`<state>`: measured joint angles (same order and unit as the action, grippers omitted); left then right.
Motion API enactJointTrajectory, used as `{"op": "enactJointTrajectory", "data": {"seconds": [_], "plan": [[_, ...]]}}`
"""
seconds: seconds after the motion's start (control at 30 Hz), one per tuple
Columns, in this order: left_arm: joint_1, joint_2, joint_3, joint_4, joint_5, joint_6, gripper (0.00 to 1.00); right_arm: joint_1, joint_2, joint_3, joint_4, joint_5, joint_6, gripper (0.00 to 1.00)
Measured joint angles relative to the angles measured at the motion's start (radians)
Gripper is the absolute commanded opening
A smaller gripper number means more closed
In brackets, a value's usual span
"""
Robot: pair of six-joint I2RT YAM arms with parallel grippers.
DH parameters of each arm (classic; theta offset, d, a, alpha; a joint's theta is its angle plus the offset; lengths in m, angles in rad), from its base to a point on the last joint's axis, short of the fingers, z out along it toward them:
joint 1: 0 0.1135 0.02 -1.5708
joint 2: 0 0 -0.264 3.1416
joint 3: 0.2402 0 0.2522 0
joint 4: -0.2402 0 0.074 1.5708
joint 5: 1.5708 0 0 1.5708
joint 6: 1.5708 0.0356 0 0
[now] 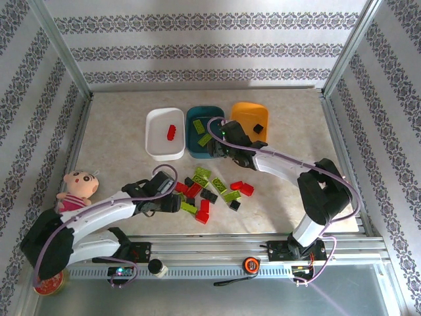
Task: Sort the legos into containers by color
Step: Pick up the lego from the middle-left of the table.
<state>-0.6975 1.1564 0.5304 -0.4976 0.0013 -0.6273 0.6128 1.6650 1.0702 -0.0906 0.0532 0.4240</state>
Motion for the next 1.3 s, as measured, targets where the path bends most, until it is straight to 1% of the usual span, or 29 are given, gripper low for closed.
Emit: {"op": "enactJointTrajectory", "data": {"seconds": [0.13,0.3,0.4,0.47,0.67,0.87,1.0,1.07,1.3], "plan": [[0.026,0.06,0.01,0.011,0.018,0.017,0.7,0.0,-0.02,0.0,0.013,0.003,0.0,0.69],[0.03,0.099,0.023,0.053,0.024,0.026,0.69,-0.002,-0.029,0.0,0.022,0.006,0.0,0.69],[0.031,0.121,0.033,0.088,0.014,0.03,0.65,-0.002,-0.03,0.0,0.022,0.006,0.0,0.69],[0.03,0.124,0.033,0.114,0.005,0.038,0.62,-0.002,-0.03,0.0,0.023,0.006,0.001,0.69],[0.03,0.126,0.033,0.131,-0.005,0.045,0.6,-0.003,-0.031,-0.012,0.029,0.006,0.001,0.7],[0.026,0.126,0.031,0.124,-0.004,0.032,0.49,-0.009,-0.032,-0.024,0.033,0.006,0.012,0.69],[0.014,0.129,0.028,0.124,-0.006,0.019,0.48,-0.014,-0.032,-0.026,0.037,0.006,0.019,0.69],[0.01,0.13,0.028,0.124,-0.01,0.017,0.46,-0.016,-0.032,-0.026,0.04,0.006,0.019,0.69],[-0.012,0.118,0.031,0.107,-0.011,0.013,0.44,-0.034,-0.045,-0.055,0.052,0.006,0.026,0.69]]}}
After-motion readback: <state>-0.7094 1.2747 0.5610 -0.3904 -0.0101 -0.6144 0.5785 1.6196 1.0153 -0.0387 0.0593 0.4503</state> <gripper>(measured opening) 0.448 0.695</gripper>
